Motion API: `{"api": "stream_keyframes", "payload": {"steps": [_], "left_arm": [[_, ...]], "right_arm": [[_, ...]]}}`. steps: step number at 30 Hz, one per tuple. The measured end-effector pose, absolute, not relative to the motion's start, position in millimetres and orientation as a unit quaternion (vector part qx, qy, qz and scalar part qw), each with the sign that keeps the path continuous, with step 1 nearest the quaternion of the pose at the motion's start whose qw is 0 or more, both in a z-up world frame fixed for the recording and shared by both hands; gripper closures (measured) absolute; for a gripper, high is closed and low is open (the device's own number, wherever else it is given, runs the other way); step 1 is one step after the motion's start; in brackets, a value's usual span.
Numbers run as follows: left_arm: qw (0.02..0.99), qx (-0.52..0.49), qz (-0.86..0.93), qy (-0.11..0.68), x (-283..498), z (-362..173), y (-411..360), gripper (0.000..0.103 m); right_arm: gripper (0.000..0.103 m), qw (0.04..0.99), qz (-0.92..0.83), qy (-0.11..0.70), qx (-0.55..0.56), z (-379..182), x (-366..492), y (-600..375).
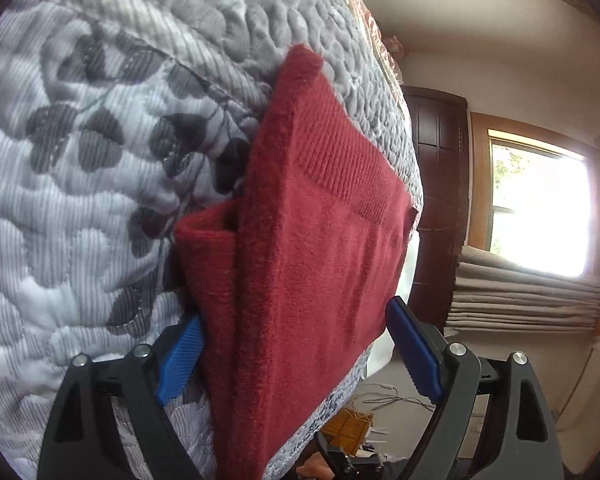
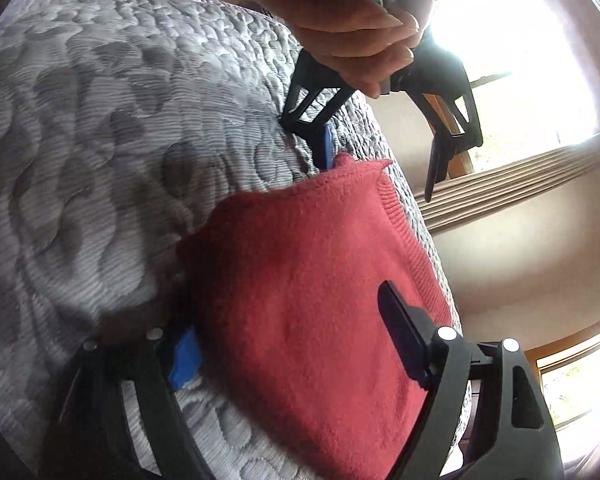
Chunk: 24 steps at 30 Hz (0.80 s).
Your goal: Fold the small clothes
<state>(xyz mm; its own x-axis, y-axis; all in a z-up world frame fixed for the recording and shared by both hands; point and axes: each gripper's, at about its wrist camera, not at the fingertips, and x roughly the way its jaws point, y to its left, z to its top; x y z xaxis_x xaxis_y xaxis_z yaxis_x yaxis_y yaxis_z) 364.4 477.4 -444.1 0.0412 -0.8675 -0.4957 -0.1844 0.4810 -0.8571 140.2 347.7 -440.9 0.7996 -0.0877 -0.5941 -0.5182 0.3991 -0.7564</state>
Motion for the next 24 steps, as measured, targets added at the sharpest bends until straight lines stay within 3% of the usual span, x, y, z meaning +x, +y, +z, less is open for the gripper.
{"api": "stream_keyframes", "payload": {"steps": [2,8,10,11,12,17,24], "left_arm": [[0.587,-0.419,-0.284,0.632,365,-451,477,0.021],[0.589,-0.409,-0.269,0.643,363,-459,481,0.054],[0.587,-0.411,-0.262,0.646,361,-464,488,0.063],[0.585,-0.412,-0.257,0.649,360,-466,490,0.072],[0.585,-0.412,-0.254,0.651,359,-469,493,0.079],[0.588,-0.411,-0.249,0.651,358,-464,489,0.086],[0.597,-0.402,-0.255,0.646,366,-432,477,0.087]], "right_arm": [[0.023,0.787,0.133,0.287,-0.530,-445,146,354],[0.027,0.798,0.127,0.295,-0.511,-437,154,357],[0.039,0.797,0.140,0.321,-0.492,-437,161,359],[0.055,0.796,0.150,0.336,-0.480,-436,164,358],[0.065,0.796,0.158,0.349,-0.468,-435,166,358],[0.076,0.815,0.166,0.379,-0.405,-415,179,349],[0.078,0.841,0.164,0.396,-0.330,-373,204,336]]}}
